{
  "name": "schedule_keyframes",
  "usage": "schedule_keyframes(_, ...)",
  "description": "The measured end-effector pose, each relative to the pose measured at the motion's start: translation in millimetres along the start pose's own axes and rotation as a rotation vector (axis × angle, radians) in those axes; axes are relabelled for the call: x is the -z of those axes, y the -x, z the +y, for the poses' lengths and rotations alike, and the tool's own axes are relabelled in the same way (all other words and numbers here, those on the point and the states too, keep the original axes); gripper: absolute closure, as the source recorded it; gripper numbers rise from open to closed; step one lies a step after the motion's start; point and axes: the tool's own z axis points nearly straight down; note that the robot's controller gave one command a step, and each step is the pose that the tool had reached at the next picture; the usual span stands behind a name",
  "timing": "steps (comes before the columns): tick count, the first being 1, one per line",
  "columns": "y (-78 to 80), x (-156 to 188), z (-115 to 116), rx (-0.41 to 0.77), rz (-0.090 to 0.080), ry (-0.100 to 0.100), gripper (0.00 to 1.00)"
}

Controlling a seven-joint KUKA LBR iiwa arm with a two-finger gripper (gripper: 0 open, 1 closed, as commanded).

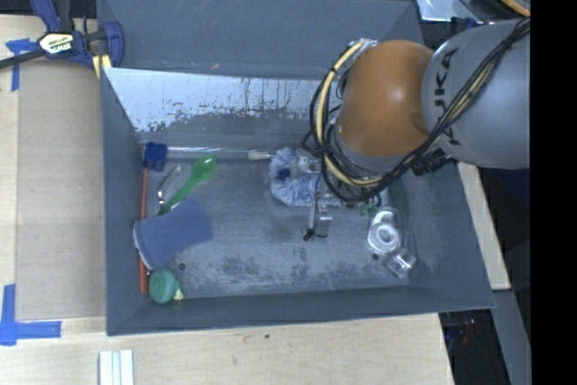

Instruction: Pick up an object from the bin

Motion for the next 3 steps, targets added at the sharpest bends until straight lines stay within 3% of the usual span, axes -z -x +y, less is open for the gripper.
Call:
schedule_keyframes(1, 1.7, 4.9, -0.3, -0.002, -0.008, 0.0, 0.0)
schedule_keyframes(2, 61.1, -62.0, -48.1, -0.019, -0.007, 0.0, 0.0)
schedule_keyframes(3, 55.6, -62.3, -38.7, -0.35, -0.012, 0.006, 0.0)
